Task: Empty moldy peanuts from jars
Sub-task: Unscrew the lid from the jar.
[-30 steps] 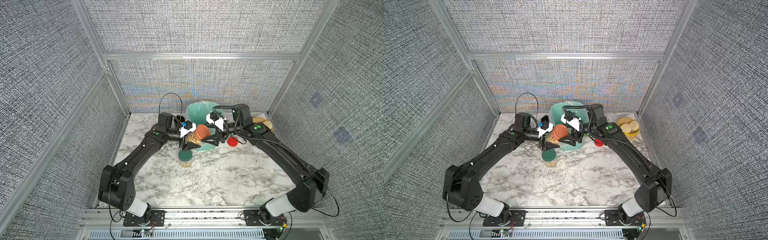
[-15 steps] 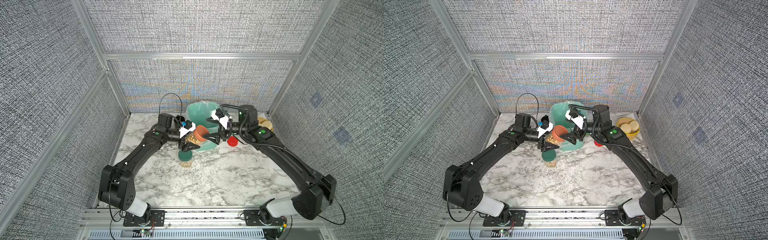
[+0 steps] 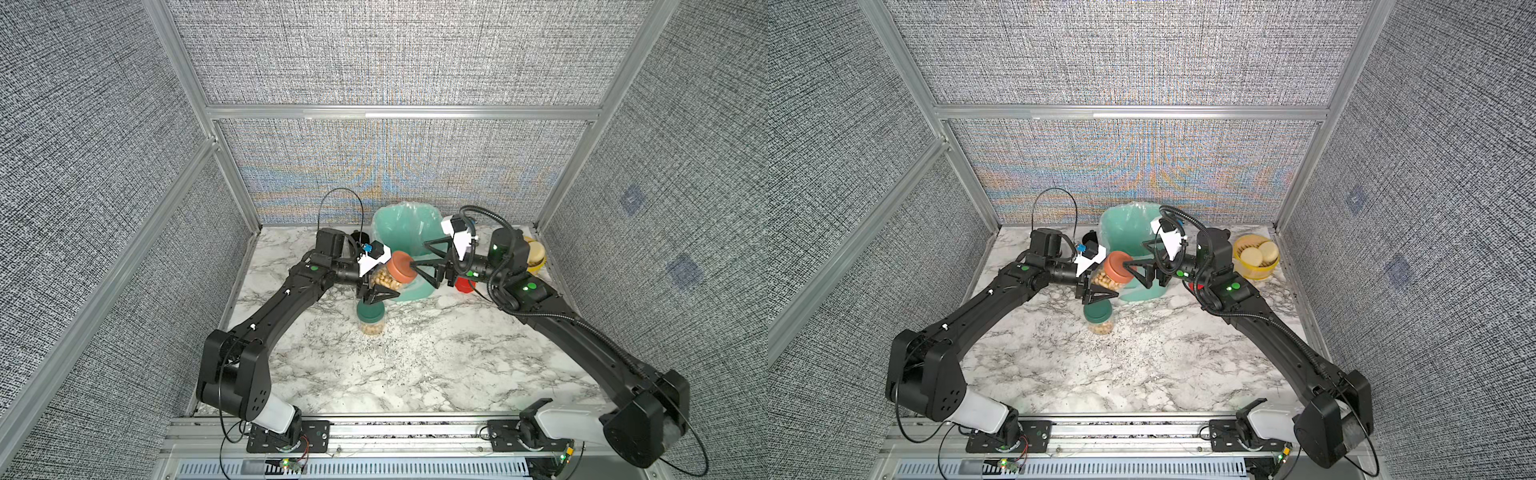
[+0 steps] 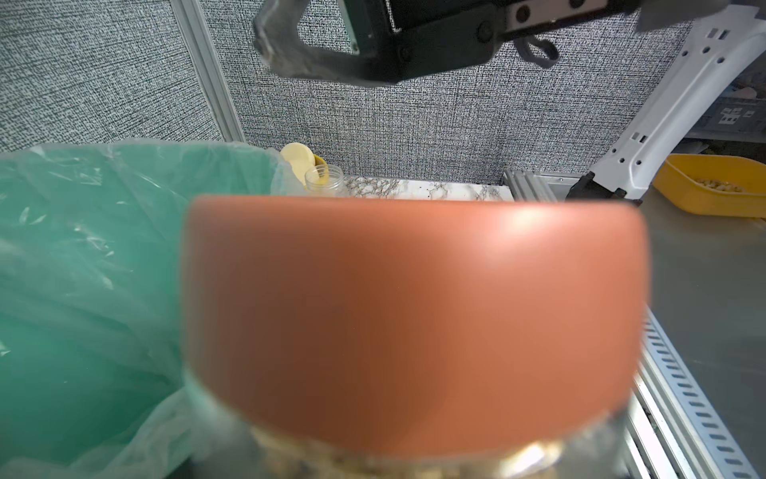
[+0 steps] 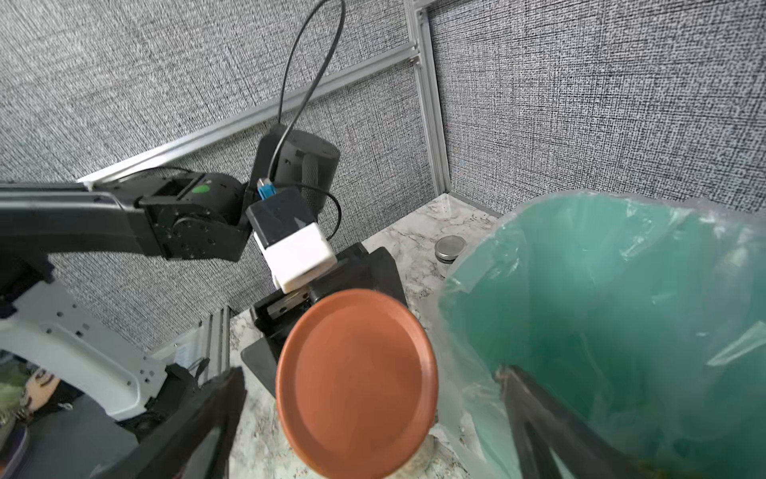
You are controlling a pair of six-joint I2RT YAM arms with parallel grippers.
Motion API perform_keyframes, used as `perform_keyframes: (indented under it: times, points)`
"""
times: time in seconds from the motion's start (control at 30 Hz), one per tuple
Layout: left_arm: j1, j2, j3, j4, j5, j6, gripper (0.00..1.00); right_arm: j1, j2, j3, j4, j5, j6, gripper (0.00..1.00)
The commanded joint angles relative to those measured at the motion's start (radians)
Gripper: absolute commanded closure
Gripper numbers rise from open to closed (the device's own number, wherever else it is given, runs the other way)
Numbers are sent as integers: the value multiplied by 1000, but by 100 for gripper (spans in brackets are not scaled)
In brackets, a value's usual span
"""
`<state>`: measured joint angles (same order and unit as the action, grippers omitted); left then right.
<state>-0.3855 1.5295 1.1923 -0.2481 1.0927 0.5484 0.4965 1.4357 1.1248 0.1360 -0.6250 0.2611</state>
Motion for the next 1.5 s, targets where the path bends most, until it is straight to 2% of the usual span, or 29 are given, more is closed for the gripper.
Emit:
perform_keyframes:
  times: [0.0,0.13,0.4,0.9,1.27,1.47]
  points:
    - [-1,-8,1,82,18,-19,100,31,-7,-8,60,92,149,2]
    - [-1,-9,0,97,13,-29,100,78,-8,-25,50,169,185,2]
    - [-1,-17,-5,107,7,-35,100,108,20,-24,19,239,221,2]
    - [-1,-14,-5,105,5,-36,100,142,46,-22,34,242,225,2]
    - [-1,-13,-7,107,9,-36,100,159,87,33,-43,284,183,2]
    - [-1,-13,-10,107,6,-36,100,161,102,46,-50,261,175,2]
